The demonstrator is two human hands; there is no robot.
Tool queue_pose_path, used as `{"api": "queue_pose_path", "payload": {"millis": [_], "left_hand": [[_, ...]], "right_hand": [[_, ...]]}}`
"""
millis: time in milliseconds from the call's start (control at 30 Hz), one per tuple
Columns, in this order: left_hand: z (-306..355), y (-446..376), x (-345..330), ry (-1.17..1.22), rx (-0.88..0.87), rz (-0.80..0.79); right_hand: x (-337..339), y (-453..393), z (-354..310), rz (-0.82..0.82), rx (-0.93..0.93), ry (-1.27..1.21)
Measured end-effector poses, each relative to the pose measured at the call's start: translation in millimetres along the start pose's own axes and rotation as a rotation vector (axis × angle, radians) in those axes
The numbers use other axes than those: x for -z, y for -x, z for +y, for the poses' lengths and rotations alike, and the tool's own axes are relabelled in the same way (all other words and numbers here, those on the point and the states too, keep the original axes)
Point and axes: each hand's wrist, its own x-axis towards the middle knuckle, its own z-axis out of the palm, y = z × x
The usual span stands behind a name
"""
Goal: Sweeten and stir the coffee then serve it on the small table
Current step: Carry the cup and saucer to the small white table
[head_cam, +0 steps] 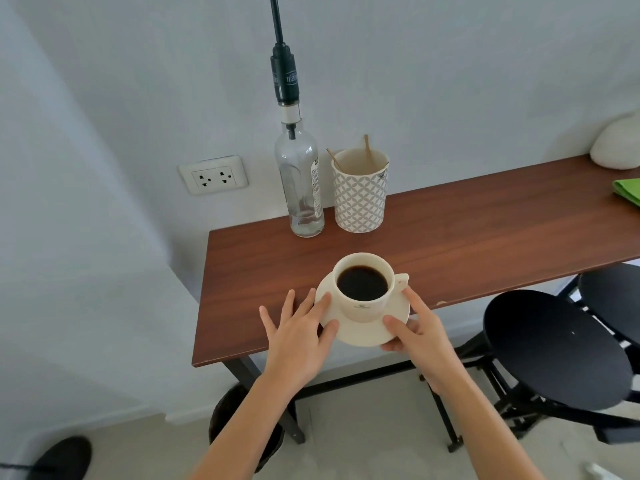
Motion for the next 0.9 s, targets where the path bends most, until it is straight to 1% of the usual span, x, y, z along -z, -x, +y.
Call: {"api": "queue_pose_path", "payload": {"millis": [133,233,300,433,500,667,733,900], "left_hand": [[1,9,-1,0.003,-0.003,-0.020],[4,19,-6,0.019,0.030,-0.002],[8,28,-11,0.090,0.075,0.056],[19,53,-23,0.244,0.168,0.284],[26,64,-28,0.301,0.205,0.303],[40,71,-30,0.709,0.325,0.175],[43,74,-33,0.822,0.329,0.200],[42,93,-42,1.060,0.433,0.313]], "right_hand": [[5,5,1,-0.034,-0.036,-0.034],[7,9,4,-0.062,-0.044,-0.075],[10,11,8,-0.076,-0.049,-0.103],[17,10,14,-0.115,-0.067,-0.134],[21,9,15,-0.148,-0.070,-0.144],[32,7,13,-0.243,-0.104,-0.140],[34,7,13,-0.288,-0.117,-0.137],[32,12,16,-0.423,-0.140,-0.095]]}}
